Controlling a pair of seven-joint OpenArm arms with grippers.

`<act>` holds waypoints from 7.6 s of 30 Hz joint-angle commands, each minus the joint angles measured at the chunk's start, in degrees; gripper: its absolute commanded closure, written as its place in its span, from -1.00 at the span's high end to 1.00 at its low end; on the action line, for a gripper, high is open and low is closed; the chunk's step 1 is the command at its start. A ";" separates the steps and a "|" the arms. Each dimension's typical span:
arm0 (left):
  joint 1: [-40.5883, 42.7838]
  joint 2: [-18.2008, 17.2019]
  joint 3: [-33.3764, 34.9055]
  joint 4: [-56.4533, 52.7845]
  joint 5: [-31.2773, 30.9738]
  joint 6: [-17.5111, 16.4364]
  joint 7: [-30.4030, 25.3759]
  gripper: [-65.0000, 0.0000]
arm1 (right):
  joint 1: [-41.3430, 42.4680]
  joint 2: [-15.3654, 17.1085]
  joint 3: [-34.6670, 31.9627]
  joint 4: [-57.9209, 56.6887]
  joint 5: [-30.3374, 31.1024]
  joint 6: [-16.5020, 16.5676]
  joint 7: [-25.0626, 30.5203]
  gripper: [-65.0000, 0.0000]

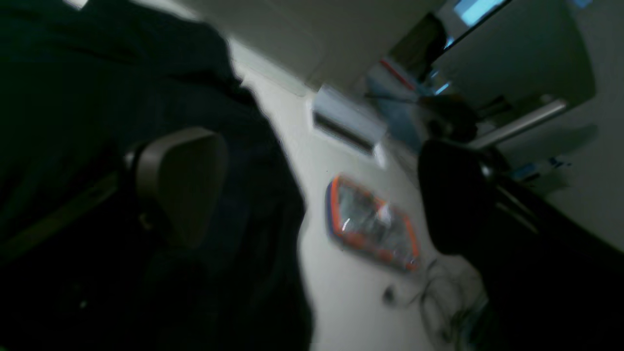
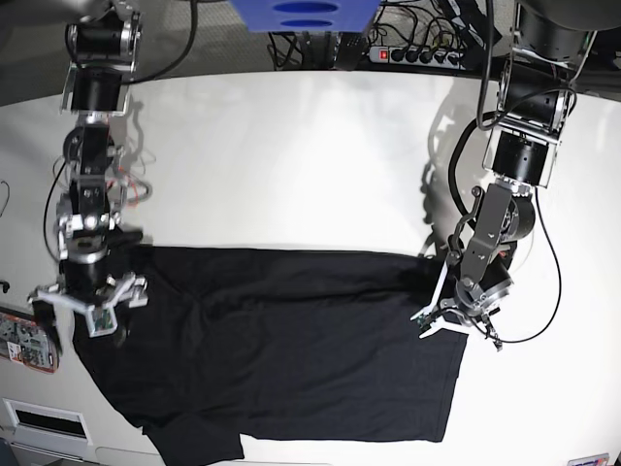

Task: Fold the T-shirt properly
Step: 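Release the left gripper and move it along the shirt's side edge, then regrasp the folded edge with the left gripper beside the right gripper's level, then hold the folded edge with both grippers and pull it toward the robot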

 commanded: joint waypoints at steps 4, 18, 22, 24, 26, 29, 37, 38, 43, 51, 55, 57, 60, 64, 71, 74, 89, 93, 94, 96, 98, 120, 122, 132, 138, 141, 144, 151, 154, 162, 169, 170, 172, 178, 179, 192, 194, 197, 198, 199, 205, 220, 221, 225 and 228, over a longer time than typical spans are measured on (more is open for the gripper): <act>-1.94 -0.37 -0.30 0.96 6.72 0.54 0.04 -0.63 | -2.14 0.76 0.29 4.43 0.00 -0.62 1.44 0.90; -5.01 1.74 -0.83 -7.48 10.15 8.45 -0.22 0.66 | -5.22 0.50 -3.75 9.70 0.09 -0.62 1.09 0.90; -5.89 1.74 -0.83 -7.48 9.71 15.92 -0.31 0.67 | -5.30 -0.21 -3.75 9.79 0.09 -0.62 1.09 0.90; -5.98 1.74 -0.83 -7.48 9.71 16.45 -0.31 0.67 | -5.48 -0.82 -3.75 9.79 0.09 -0.62 1.18 0.90; -6.33 1.74 -0.83 -7.48 9.71 16.63 -0.31 0.67 | -6.80 -0.82 -3.75 9.79 0.09 -0.62 1.26 0.90; -8.27 1.74 -0.83 -8.01 9.62 16.63 -0.31 0.67 | -7.68 -0.82 -3.75 10.06 0.09 -0.62 1.44 0.90; -1.23 1.30 -0.30 7.91 9.80 12.58 -0.31 0.67 | -7.68 -0.82 -3.58 10.58 0.09 -0.62 1.35 0.90; -0.62 1.30 -0.21 8.87 10.06 9.77 -0.31 0.67 | -7.68 -0.82 -3.58 10.41 0.09 -0.62 1.35 0.90; -0.88 0.42 3.13 5.36 10.59 -1.57 -0.31 0.67 | -7.68 -0.91 -3.75 10.50 0.09 -0.62 1.26 0.90; -4.22 0.33 6.56 -5.72 11.12 -1.48 -5.94 0.67 | -7.68 -0.91 -3.67 10.58 3.16 -0.62 1.26 0.90; -5.54 2.62 6.56 -9.76 11.12 2.21 -8.05 0.67 | -7.68 -0.73 -3.49 10.58 8.53 -0.62 1.09 0.90; -5.63 2.70 6.56 -9.76 11.03 3.44 -8.40 0.67 | -7.77 -0.65 -3.40 10.41 8.62 -0.62 1.09 0.90; -6.51 2.70 6.47 -9.68 11.03 3.53 -8.49 0.67 | -7.77 -0.65 -3.58 10.32 8.62 -0.62 1.09 0.90; -9.32 2.70 6.47 -12.14 10.77 3.53 -8.49 0.67 | -7.68 -0.65 -3.67 10.41 8.62 -0.62 1.09 0.90; -11.70 2.53 6.56 -15.65 10.77 3.70 -8.57 0.67 | -7.59 -0.65 -3.75 10.32 8.62 -0.62 1.26 0.90; -14.95 3.41 6.65 -23.83 10.77 3.79 -12.27 0.67 | -7.59 -0.65 -3.75 10.50 8.62 -0.62 1.26 0.90; -23.48 5.34 1.37 -34.73 10.77 3.88 -16.57 0.67 | -7.59 -0.65 -3.75 10.32 8.62 -0.62 1.44 0.90; -25.76 5.25 1.02 -39.48 10.33 5.46 -16.66 0.67 | -7.59 -0.65 -3.75 10.06 8.62 -0.62 1.44 0.90; -25.50 5.25 -0.03 -39.39 9.45 6.34 -16.66 0.67 | -7.59 -0.65 -3.75 10.06 8.62 -0.62 1.44 0.90; -24.97 5.25 -3.29 -37.37 7.43 7.57 -16.66 0.67 | -7.59 -0.65 -3.75 10.06 8.62 -0.62 1.44 0.90; -24.18 4.29 -7.59 -34.64 5.14 7.83 -16.57 0.67 | -7.59 -0.65 -3.75 10.14 8.62 -0.62 1.35 0.90; 4.04 12.90 -27.81 11.16 -17.89 7.83 -0.66 0.67 | 1.55 -1.44 -2.70 -11.04 33.85 -0.62 1.00 0.90; 4.30 13.52 -28.08 10.98 -17.89 7.83 -1.28 0.67 | 3.75 -1.44 -2.79 -12.10 33.85 -0.62 1.00 0.90; 5.27 13.78 -27.73 3.42 -17.81 7.83 -10.60 0.67 | 7.44 -1.44 -2.96 -24.67 33.76 -0.62 1.00 0.90; 5.62 13.78 -27.73 -4.31 -17.89 7.83 -18.86 0.67 | 7.44 -1.35 -2.96 -27.66 33.67 -0.62 1.35 0.90; 5.62 13.78 -27.90 -6.69 -17.89 7.83 -21.50 0.67 | 7.44 -1.17 -2.96 -30.30 33.67 -0.53 1.35 0.90; 5.97 13.78 -27.99 -6.77 -17.89 7.83 -21.67 0.67 | 8.50 -1.17 -2.96 -32.58 33.67 -0.53 1.44 0.90; 8.79 13.43 -28.17 -6.77 -18.07 7.83 -22.20 0.67 | 14.39 -1.17 -2.96 -40.41 33.67 4.04 1.44 0.90; 10.72 11.85 -28.17 -6.77 -20.79 7.83 -22.20 0.67 | 14.30 -1.17 -2.96 -39.26 33.67 4.04 1.53 0.90; 13.71 5.78 -27.73 -6.86 -35.39 7.83 -22.11 0.67 | 11.84 -1.17 -3.05 -39.53 33.58 4.13 1.53 0.90; 12.57 5.78 -27.73 -6.60 -35.30 7.83 -21.76 0.67 | 9.38 -1.17 -3.05 -39.18 33.58 4.13 1.53 0.90; 12.04 5.78 -27.73 -6.60 -35.21 7.83 -21.76 0.67 | 8.94 -1.17 -3.05 -39.18 33.58 4.13 1.53 0.90; 12.04 5.78 -27.73 -6.51 -35.21 7.83 -21.76 0.67 | 7.79 -1.17 -3.05 -39.18 33.58 4.13 1.53 0.90; 9.76 5.16 -27.64 -5.10 -35.21 7.83 -21.76 0.67 | 6.39 -1.17 -3.05 -39.53 33.58 4.13 6.01 0.90; 9.05 5.25 -27.64 -5.98 -35.12 7.83 -21.76 0.67 | 6.39 -1.17 -3.05 -39.53 33.58 4.13 6.63 0.90; 8.00 4.99 -18.85 -16.80 -35.12 7.83 -28.79 0.67 | 6.12 -1.17 -3.05 -39.44 33.58 4.13 2.58 0.90; 8.26 4.99 -18.85 -19.26 -35.12 7.83 -28.79 0.67 | 6.12 -1.17 -3.05 -39.18 33.58 4.13 0.91 0.90; 10.28 4.90 -18.67 -20.49 -35.12 7.83 -28.97 0.67 | 6.04 -1.17 -3.05 -39.18 33.58 4.13 0.21 0.90; 11.07 4.90 -18.67 -20.58 -35.12 7.83 -29.15 0.67 | 6.04 -1.17 -3.05 -39.18 33.58 4.13 0.30 0.90; 11.69 4.81 -18.67 -20.58 -34.86 7.83 -29.15 0.67 | 5.95 -1.17 -3.05 -39.18 33.58 4.13 0.30 0.90; 14.41 4.90 -19.11 -20.23 -28.53 7.83 -29.15 0.67 | -2.49 -1.17 -3.05 -38.56 33.58 4.13 0.21 0.90; 23.29 4.99 -19.73 -13.81 -28.36 9.77 -28.79 0.67 | -9.09 -1.17 -2.96 -22.65 33.58 4.13 -4.45 0.90; 24.52 5.16 -20.25 -11.79 -28.36 10.82 -28.79 0.67 | -9.79 -1.17 -2.96 -21.68 33.58 4.13 -4.71 0.90; 27.78 5.34 -21.22 -6.51 -28.36 13.81 -28.71 0.67 | -10.49 -1.17 -2.96 -19.57 33.58 4.13 -4.71 0.90; 27.87 5.16 -21.31 -5.90 -28.36 14.08 -25.72 0.67 | -10.58 -1.17 -2.96 -18.96 33.58 4.13 -4.71 0.90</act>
